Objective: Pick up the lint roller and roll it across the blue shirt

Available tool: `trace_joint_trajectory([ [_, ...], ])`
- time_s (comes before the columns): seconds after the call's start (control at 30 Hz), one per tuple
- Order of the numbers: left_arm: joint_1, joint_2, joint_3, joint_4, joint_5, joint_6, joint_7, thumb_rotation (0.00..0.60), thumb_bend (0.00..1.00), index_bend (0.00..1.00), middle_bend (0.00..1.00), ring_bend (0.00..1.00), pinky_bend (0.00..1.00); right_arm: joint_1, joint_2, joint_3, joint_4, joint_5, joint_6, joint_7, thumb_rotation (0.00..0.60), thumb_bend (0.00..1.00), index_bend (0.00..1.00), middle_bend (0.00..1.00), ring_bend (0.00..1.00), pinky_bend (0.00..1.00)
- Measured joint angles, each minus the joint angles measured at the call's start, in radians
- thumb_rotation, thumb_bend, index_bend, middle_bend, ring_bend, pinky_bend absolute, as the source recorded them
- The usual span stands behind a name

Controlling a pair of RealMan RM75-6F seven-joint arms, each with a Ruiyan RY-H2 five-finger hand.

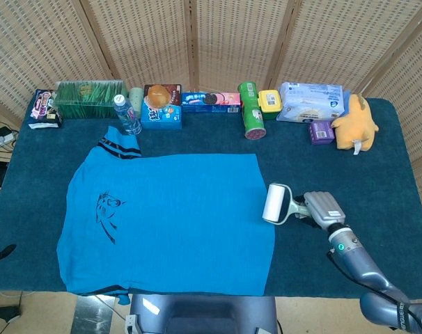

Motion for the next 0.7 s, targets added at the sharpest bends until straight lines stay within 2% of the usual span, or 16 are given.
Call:
trace_joint_trajectory([
  [0.2, -0.003, 0.003, 0.002, 0.002, 0.005, -0.006, -0.007, 0.600, 0.13, 0.00, 0.00, 0.00, 0.08, 0.087, -0.014, -0.006, -0.042, 0.163, -0.022, -0.198, 0.600, 1.00, 0.75, 0.79, 0.77, 1.00],
  [0.3, -0.004, 0.003, 0.001, 0.003, 0.003, -0.008, -0.009, 0.600, 0.13, 0.00, 0.00, 0.00, 0.08, 0.144, -0.036, -0.015, -0.059, 0.282, -0.020, -0.300, 0.600, 1.00, 0.75, 0.79, 0.77, 1.00],
  [0.5, -0.008, 0.007, 0.004, 0.004, 0.008, -0.016, -0.013, 0.600, 0.13, 0.00, 0.00, 0.00, 0.08, 0.287, -0.076, -0.037, -0.108, 0.577, 0.003, -0.484, 0.600, 1.00, 0.75, 0.79, 0.78, 1.00],
  [0.7, -0.009, 0.016, 0.006, 0.015, 0.015, -0.021, -0.054, 0.600, 0.13, 0.00, 0.00, 0.00, 0.08, 0.476, -0.118, -0.067, -0.141, 0.949, 0.056, -0.678, 0.600, 1.00, 0.75, 0.79, 0.78, 1.00],
])
